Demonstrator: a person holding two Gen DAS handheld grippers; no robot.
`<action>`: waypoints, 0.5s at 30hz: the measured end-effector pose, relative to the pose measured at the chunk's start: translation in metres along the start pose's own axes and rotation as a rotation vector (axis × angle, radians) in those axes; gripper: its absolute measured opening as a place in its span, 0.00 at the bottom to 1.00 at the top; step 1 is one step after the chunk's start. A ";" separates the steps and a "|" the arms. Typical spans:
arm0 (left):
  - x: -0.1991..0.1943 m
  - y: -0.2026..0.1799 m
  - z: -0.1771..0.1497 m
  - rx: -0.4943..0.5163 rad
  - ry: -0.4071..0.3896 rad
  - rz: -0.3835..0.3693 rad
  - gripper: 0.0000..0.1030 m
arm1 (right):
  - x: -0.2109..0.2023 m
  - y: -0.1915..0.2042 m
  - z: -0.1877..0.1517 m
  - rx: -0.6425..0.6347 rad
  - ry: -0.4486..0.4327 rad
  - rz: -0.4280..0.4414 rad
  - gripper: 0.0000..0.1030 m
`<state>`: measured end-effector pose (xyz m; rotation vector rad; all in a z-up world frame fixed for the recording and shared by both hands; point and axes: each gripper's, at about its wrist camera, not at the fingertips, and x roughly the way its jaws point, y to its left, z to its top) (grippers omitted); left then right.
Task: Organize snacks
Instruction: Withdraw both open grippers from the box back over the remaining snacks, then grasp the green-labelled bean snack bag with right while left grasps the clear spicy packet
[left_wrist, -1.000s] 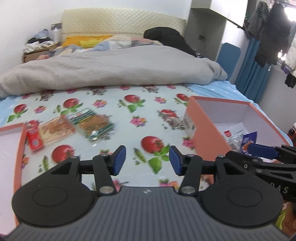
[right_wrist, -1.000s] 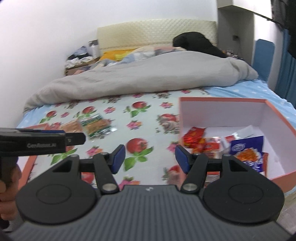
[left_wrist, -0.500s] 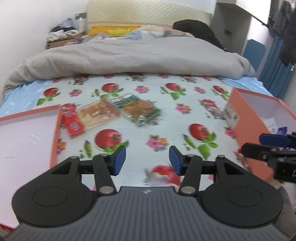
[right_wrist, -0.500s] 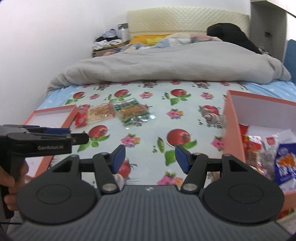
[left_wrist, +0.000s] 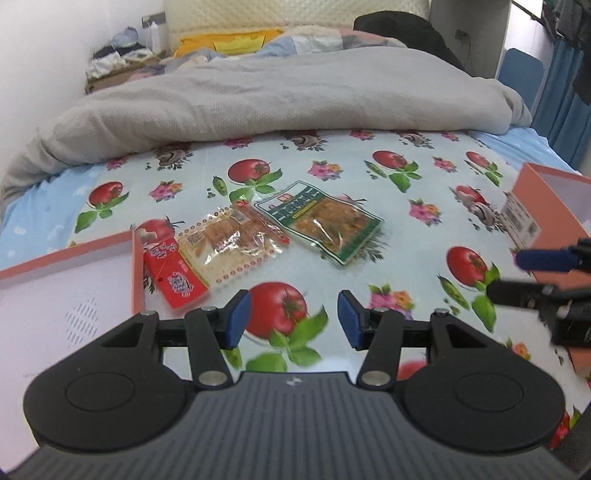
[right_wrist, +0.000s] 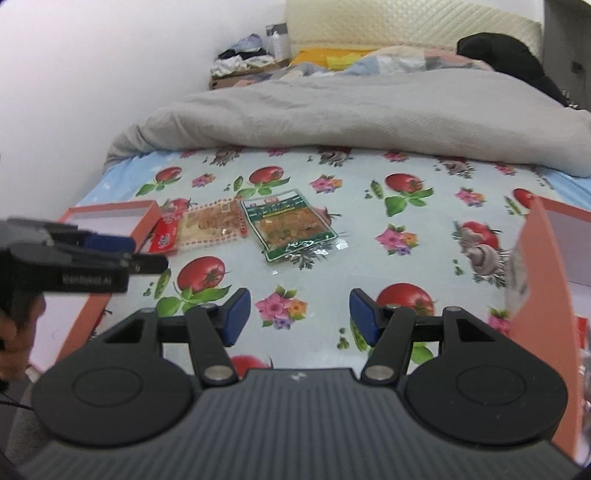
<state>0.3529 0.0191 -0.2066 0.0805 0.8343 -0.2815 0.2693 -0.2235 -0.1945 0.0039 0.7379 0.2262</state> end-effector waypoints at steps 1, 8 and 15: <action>0.006 0.004 0.005 -0.002 0.006 -0.004 0.56 | 0.007 0.000 0.002 -0.008 0.005 0.004 0.60; 0.063 0.029 0.035 0.017 0.094 -0.030 0.66 | 0.065 -0.002 0.014 -0.043 0.050 0.048 0.60; 0.121 0.048 0.063 0.019 0.195 -0.025 0.79 | 0.109 -0.004 0.031 -0.037 0.061 0.100 0.76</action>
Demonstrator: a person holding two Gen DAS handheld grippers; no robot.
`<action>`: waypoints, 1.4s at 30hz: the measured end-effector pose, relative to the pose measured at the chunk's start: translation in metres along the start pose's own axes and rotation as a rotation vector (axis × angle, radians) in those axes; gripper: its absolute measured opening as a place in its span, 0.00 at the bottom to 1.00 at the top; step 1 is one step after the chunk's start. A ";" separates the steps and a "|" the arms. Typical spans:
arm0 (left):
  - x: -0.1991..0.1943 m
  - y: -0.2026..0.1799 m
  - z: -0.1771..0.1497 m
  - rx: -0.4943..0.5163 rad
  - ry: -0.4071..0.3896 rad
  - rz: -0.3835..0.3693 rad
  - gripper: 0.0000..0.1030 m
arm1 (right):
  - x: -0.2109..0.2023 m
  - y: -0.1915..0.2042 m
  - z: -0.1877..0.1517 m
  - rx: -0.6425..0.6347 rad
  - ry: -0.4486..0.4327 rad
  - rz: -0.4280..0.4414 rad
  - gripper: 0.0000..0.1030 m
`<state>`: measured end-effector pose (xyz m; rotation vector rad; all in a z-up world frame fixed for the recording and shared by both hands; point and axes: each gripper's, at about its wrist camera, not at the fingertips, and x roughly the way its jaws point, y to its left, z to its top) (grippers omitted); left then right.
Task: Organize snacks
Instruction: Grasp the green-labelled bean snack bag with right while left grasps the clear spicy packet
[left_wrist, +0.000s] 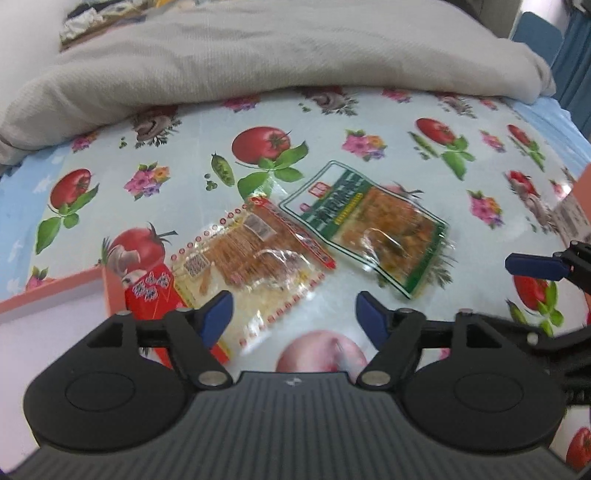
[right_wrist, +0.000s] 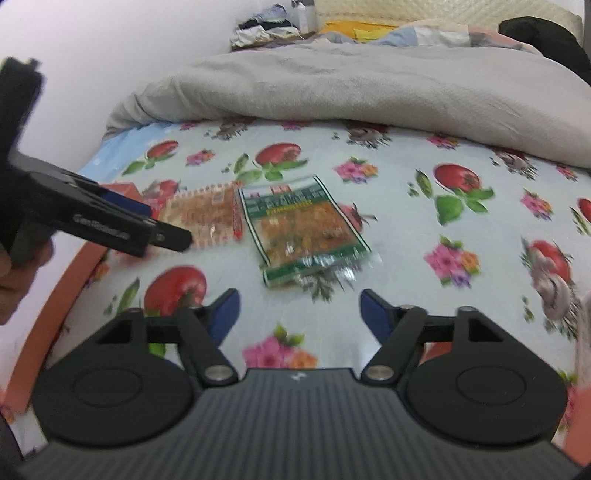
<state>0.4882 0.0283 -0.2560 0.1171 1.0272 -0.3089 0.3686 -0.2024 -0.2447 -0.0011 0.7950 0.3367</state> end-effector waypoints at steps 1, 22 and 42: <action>0.006 0.002 0.005 0.005 0.005 0.004 0.80 | 0.007 -0.001 0.003 -0.002 0.005 0.016 0.78; 0.079 0.016 0.035 0.170 0.097 0.012 1.00 | 0.089 -0.004 0.023 -0.216 0.071 0.011 0.86; 0.079 0.018 0.029 0.127 0.084 -0.003 1.00 | 0.054 -0.025 0.004 -0.156 0.059 -0.111 0.61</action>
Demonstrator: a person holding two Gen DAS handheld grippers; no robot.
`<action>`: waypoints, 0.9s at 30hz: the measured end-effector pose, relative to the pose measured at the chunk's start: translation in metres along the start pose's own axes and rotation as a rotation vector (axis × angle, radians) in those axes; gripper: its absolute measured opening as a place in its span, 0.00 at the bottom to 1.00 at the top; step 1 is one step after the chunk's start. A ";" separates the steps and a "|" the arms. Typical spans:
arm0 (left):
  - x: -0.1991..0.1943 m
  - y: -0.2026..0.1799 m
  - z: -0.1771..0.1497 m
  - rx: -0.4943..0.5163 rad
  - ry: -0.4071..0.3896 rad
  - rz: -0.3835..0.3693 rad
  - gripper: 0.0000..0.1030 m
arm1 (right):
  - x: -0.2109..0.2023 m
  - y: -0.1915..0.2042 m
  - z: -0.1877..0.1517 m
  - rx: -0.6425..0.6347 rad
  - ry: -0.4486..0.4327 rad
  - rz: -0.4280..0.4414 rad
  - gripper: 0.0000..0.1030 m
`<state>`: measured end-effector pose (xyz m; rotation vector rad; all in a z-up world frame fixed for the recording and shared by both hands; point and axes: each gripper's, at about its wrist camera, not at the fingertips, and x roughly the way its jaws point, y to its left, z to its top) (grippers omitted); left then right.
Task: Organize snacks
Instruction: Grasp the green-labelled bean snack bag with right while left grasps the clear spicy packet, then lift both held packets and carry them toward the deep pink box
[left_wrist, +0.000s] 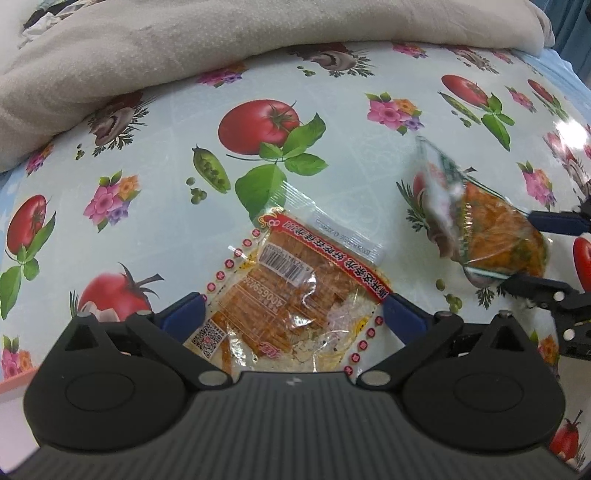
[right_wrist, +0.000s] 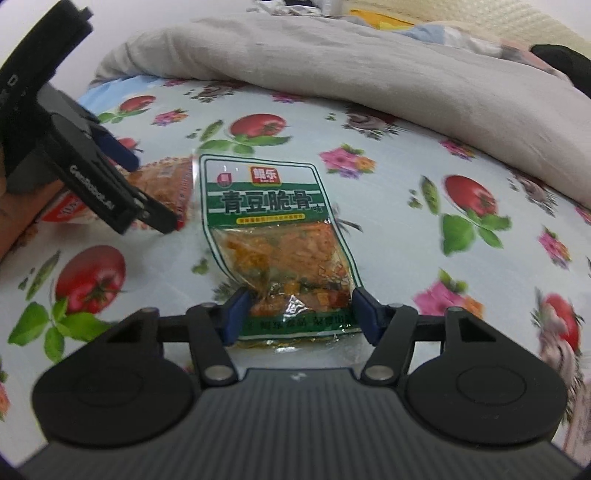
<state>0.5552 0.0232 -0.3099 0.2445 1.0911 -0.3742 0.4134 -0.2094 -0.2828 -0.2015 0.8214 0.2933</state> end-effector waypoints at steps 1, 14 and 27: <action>0.000 -0.001 -0.001 -0.005 -0.005 0.002 1.00 | -0.002 -0.002 -0.003 0.014 0.000 -0.017 0.61; -0.017 -0.032 -0.008 -0.001 -0.014 -0.016 0.63 | -0.029 0.006 -0.024 0.060 0.035 -0.073 0.60; -0.055 -0.056 -0.040 -0.153 -0.047 -0.079 0.29 | -0.073 0.014 -0.058 0.137 0.051 -0.116 0.59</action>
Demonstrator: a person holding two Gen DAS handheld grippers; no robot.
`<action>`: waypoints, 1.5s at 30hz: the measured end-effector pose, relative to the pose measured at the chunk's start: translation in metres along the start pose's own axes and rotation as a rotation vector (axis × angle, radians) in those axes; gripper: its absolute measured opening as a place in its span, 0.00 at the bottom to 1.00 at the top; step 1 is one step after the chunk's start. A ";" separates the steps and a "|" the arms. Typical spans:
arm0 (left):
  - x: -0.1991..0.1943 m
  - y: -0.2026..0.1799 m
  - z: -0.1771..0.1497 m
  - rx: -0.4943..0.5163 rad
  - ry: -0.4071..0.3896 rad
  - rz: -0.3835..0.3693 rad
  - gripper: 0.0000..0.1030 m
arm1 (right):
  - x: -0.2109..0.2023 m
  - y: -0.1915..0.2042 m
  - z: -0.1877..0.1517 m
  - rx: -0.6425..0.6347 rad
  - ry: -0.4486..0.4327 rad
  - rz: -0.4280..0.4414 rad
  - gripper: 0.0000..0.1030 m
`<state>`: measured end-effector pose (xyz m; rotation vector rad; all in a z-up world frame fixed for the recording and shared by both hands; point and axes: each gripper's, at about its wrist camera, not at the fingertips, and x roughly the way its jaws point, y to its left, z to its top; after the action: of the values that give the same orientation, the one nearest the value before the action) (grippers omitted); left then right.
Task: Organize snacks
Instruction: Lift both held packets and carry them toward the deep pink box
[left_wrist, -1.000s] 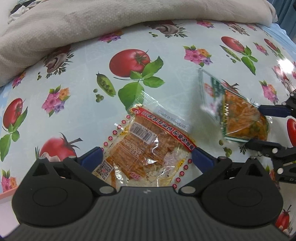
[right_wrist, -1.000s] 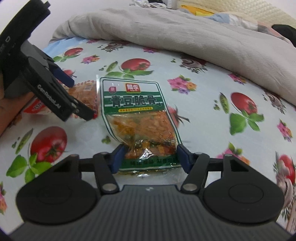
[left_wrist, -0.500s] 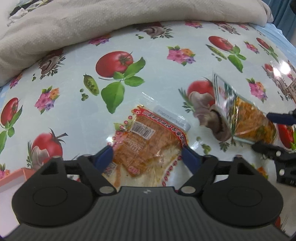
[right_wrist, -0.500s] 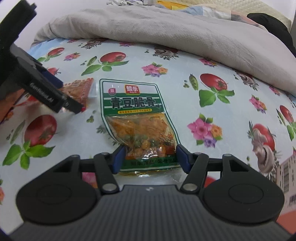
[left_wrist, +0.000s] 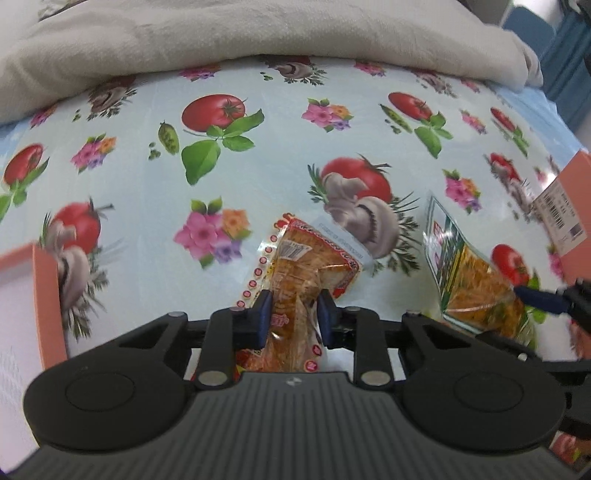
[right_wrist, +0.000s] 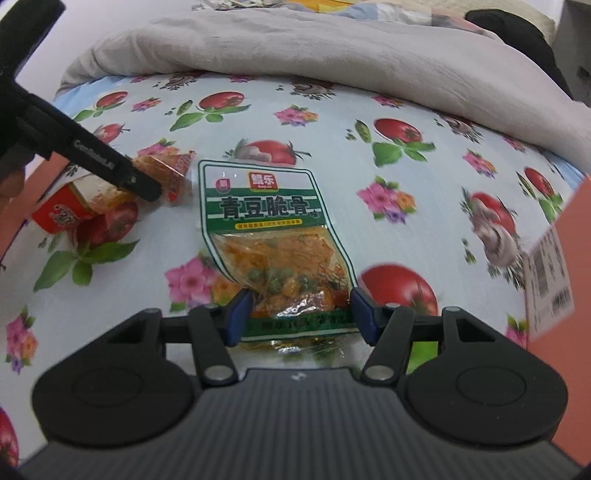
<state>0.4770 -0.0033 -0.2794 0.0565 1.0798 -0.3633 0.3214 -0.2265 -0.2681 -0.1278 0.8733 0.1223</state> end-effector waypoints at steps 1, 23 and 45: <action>-0.004 -0.003 -0.004 -0.011 -0.006 0.001 0.29 | -0.004 -0.001 -0.003 0.005 0.002 0.003 0.59; -0.073 -0.043 -0.102 -0.302 -0.096 -0.027 0.29 | -0.083 -0.009 -0.053 0.203 -0.042 -0.018 0.59; -0.153 -0.123 -0.101 -0.390 -0.182 -0.048 0.29 | -0.176 -0.049 -0.034 0.267 -0.090 -0.004 0.59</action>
<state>0.2881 -0.0567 -0.1777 -0.3443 0.9558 -0.1910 0.1915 -0.2902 -0.1518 0.1248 0.7916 0.0066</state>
